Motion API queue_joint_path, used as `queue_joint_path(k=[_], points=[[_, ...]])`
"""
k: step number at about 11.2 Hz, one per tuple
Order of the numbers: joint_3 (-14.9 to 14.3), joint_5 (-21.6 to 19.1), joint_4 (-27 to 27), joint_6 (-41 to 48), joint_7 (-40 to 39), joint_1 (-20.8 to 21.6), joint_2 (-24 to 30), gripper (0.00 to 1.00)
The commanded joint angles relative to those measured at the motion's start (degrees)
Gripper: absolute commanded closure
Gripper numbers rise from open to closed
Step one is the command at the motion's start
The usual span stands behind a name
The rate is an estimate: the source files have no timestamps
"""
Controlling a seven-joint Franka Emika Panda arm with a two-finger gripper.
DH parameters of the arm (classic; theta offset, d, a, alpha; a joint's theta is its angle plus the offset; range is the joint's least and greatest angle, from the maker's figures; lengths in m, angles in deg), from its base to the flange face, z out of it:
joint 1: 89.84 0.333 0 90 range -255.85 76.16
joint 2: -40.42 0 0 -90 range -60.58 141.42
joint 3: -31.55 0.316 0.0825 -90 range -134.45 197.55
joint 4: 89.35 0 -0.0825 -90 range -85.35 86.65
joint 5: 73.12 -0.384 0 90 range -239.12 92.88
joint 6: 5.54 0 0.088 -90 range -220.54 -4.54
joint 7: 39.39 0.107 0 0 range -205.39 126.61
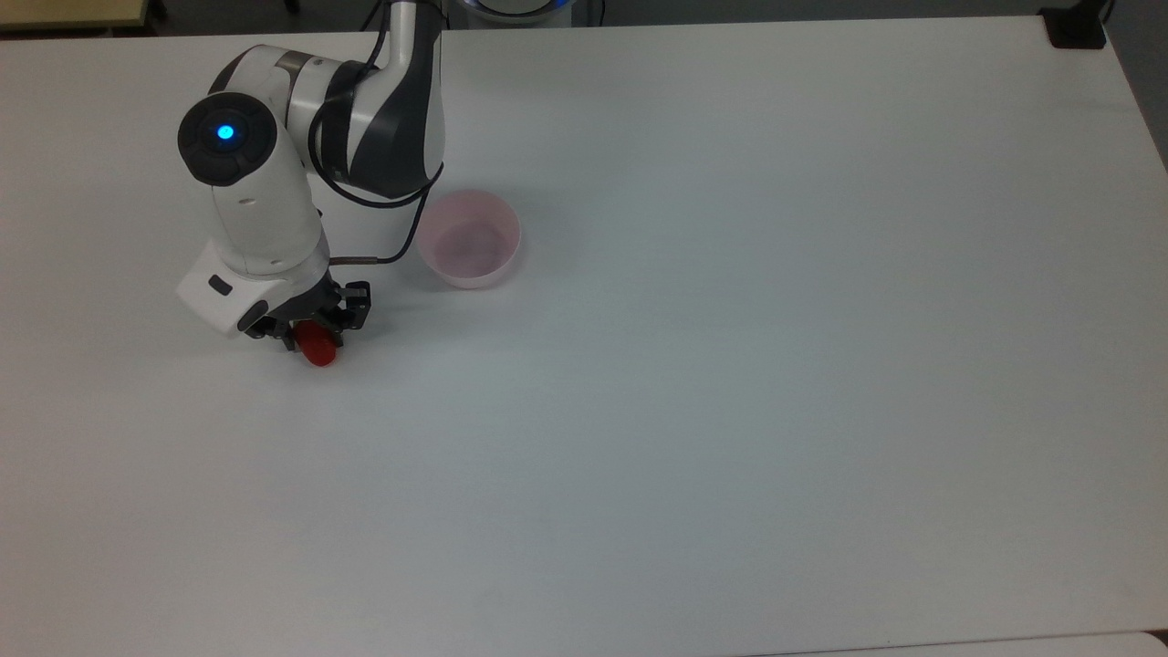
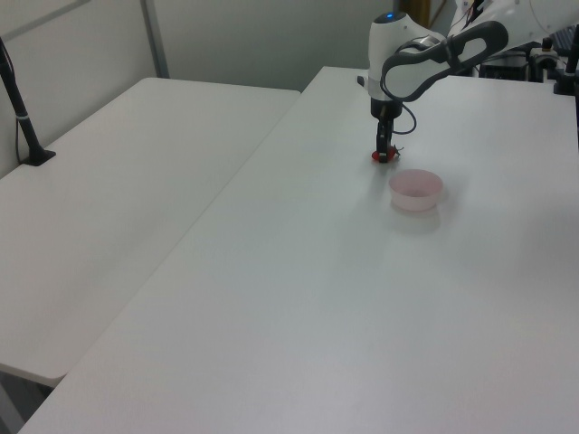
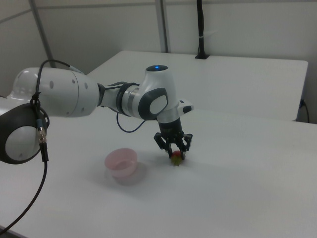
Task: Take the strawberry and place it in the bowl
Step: 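Close the gripper on the red strawberry and lift it, then carry the strawberry over the pink bowl and lower it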
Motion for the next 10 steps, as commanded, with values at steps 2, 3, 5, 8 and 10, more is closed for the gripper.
queue_joint_path(k=[2, 3, 5, 8, 10], points=[[-0.2, -0.08, -0.68, 4.82, 0.77, 1.19, 3.06, 0.79], [-0.02, -0.08, -0.42, 8.16, 0.77, 1.36, 5.09, 0.79], [-0.02, -0.26, 2.73, 10.13, 1.64, 4.86, 8.87, 0.78], [-0.02, -0.17, 13.59, 9.78, 7.09, 9.17, 18.6, 0.78], [0.16, -0.17, 21.87, 8.82, 8.84, 12.16, 24.77, 0.78]])
